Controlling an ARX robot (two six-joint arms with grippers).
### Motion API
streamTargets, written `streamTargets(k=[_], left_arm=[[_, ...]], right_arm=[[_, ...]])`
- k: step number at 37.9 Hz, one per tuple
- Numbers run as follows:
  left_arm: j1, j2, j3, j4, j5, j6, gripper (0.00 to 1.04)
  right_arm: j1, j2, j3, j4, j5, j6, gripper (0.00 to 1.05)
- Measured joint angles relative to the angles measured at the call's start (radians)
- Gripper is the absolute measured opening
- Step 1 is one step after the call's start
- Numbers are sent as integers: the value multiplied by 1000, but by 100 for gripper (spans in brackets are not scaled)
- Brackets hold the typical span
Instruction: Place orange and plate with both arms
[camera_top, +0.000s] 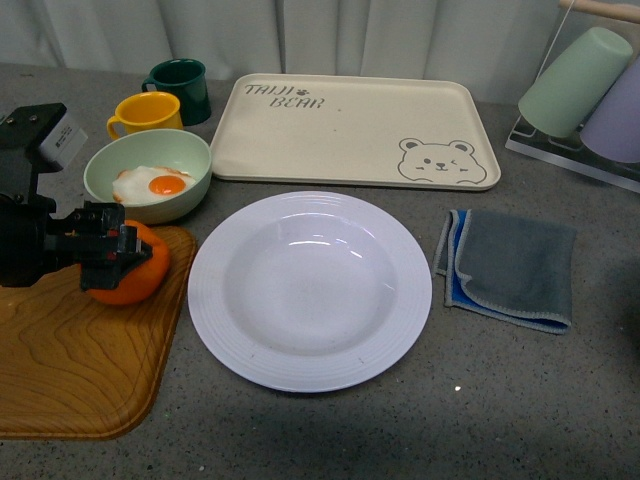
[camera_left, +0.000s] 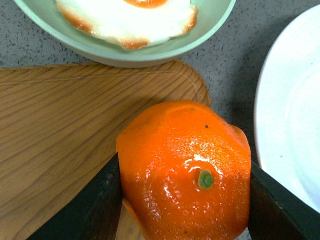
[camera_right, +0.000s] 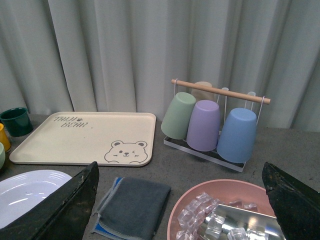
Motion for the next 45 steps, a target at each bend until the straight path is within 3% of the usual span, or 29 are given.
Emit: streamTargets(k=[5,14,21,26,30,38,45], left_arm=[[-40,-114,-26,-5,15,-34,55],[-304,-132,-21,81,-67,-65,53],[-376,-21,30,114,-140,-65,53],[-390,58,58,91,-122,-49,53],[-394,72,58,90,-103,-41,72],[-383,60,56,92,-97,-40,99],[-353,10,23,119,-113,-35,98]], right_arm=[[0,0,0,0,0,0,95],[0,0,0,0,0,0,95],[0,0,0,0,0,0,95],[0,0,0,0,0,0,95],[0,0,0,0,0,0,95],[0,0,0,0,0,0,95],[0,0,0,0,0,0,95]])
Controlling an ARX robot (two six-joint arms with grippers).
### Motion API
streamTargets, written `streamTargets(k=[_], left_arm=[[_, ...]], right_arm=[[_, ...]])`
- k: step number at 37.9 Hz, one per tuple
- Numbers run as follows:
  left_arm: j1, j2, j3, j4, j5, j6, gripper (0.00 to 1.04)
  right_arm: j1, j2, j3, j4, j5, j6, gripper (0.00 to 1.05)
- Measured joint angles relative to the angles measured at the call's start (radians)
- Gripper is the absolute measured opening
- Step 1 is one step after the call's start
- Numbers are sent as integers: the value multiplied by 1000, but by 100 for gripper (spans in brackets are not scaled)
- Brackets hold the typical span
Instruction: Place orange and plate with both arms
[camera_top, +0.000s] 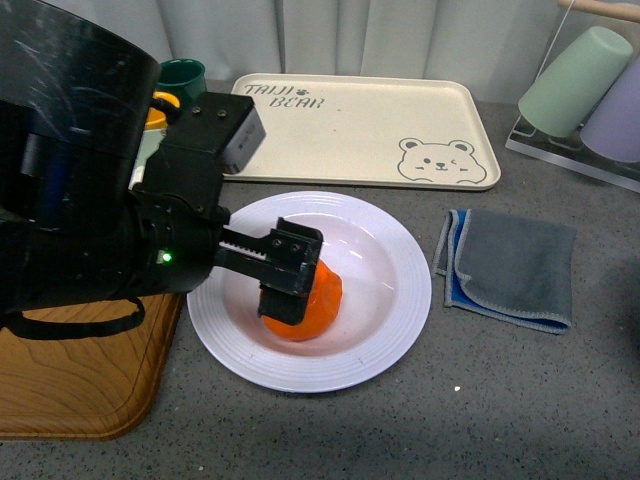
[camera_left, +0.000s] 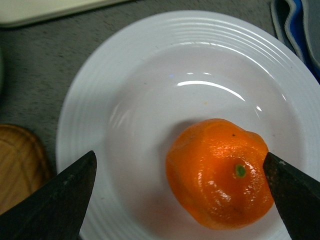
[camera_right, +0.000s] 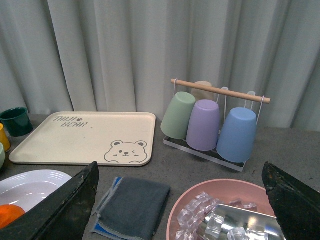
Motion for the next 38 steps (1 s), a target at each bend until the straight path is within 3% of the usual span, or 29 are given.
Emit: streamTargets(k=[8,15,20,23,27,38], left_arm=[[44,-106,-56,75,-69,-18,96],[69,-62,-246,518,-322,9,62],[114,-136,-335,690,-347,14,44],[158,-236,-423,809,-317,18,27],[214,-406,-542,793,-277,19,3],[286,-725,-646,581,-198,24,4]], right_arm=[[0,0,0,0,0,0,95],[0,0,0,0,0,0,95],[0,0,0,0,0,0,95],[0,0,0,0,0,0,95],[0,0,0,0,0,0,95],[0,0,0,0,0,0,95]])
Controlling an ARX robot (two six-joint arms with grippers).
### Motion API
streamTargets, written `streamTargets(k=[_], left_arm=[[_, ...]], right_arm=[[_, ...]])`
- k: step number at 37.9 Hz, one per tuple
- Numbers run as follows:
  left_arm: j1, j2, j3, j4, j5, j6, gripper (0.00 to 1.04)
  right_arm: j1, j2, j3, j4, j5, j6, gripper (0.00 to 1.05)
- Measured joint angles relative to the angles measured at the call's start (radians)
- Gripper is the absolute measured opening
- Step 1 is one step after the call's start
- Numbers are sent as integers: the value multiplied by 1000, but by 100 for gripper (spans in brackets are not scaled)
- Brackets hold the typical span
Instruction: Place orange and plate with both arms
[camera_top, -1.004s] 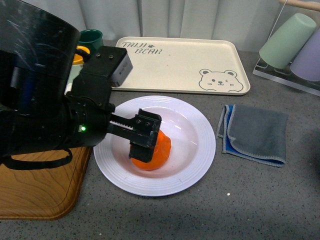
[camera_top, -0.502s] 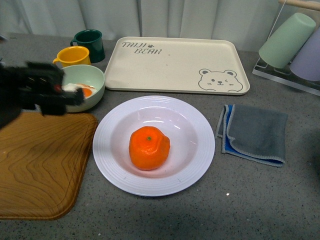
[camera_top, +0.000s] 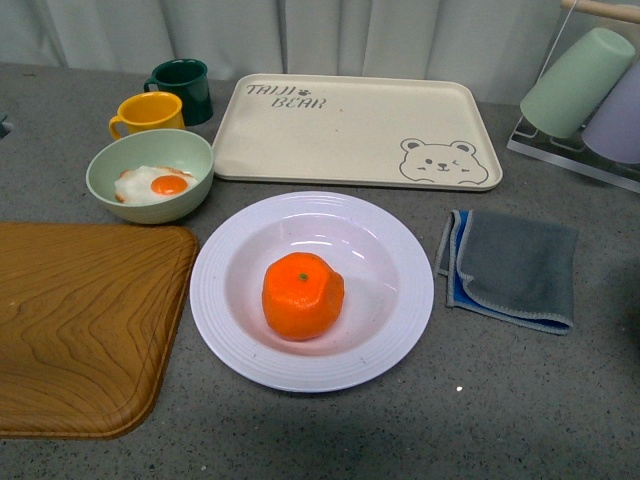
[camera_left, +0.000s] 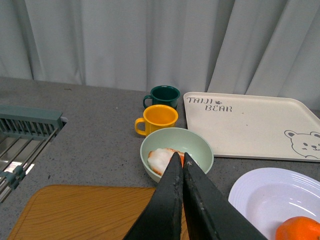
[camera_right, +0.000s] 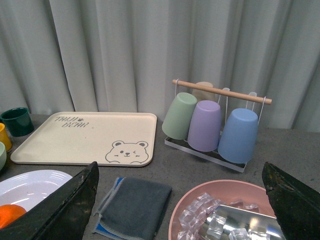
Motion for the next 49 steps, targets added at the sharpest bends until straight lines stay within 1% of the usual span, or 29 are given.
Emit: streamTargets(k=[3,4,5,6,9,29,49], left_arm=[[18,-101,-19,-84,16,0,4],[23,-145,-18,-135,19,0,4],[44,-212,-17,-214,43,0,4],[66,-259,-17,-258,90,1,4],[105,-365,-19,-342,103,0,4],[111,-717,-25,-657,108,0,4],[111,-949,-25,-882,108,0,4]], right_arm=[[0,0,0,0,0,0,95],[0,0,0,0,0,0,95],[0,0,0,0,0,0,95],[0,0,0,0,0,0,95],[0,0,0,0,0,0,95],[0,0,0,0,0,0,95],[0,0,0,0,0,0,95]])
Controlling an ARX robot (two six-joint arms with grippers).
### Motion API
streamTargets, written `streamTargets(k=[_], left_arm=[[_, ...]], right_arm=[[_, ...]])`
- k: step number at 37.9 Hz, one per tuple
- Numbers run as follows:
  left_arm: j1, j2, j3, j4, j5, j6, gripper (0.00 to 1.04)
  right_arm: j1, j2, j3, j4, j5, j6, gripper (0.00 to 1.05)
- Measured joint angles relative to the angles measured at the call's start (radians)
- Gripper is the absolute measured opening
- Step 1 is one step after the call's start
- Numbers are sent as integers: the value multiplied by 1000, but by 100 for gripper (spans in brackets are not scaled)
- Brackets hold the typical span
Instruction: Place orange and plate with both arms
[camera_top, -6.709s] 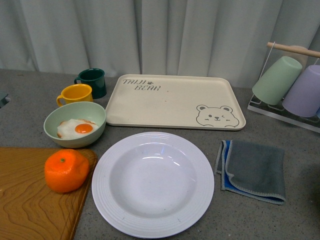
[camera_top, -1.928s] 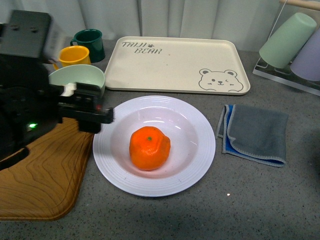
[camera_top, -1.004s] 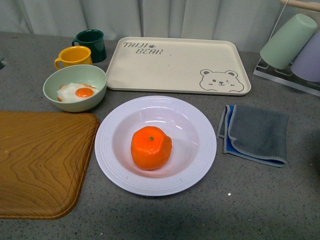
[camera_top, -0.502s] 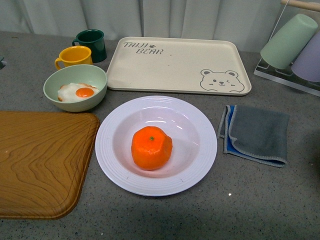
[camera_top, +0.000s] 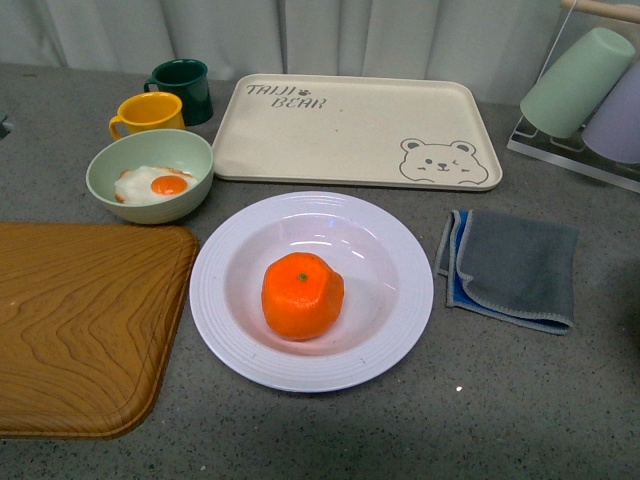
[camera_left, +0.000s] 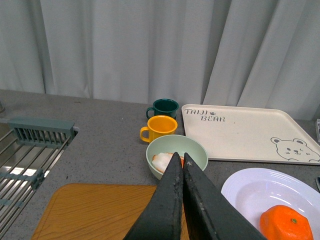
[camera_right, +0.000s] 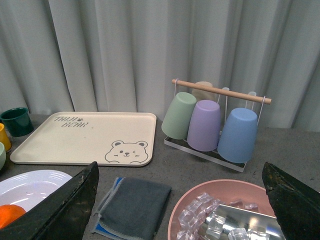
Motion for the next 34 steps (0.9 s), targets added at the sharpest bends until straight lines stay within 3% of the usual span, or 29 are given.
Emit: streamTargets(k=[9,12,19,27,30,34], left_arm=[[0,-74,0,-75,0,0,4],[0,-200,0,-233,2,0,4],[0,-240,0,-248,2,0,5],[0,-241,0,-248,2,0,34],[0,-241,0,-248,2,0,54],[0,-242,0,-248,2,0,70]], right_arm=[[0,0,0,0,0,0,95],[0,0,0,0,0,0,95],[0,0,0,0,0,0,95],[6,3,0,-3,20,-25,95],[103,134,15,64,173,-224,95],[187,356,58,177,176,-232,95]])
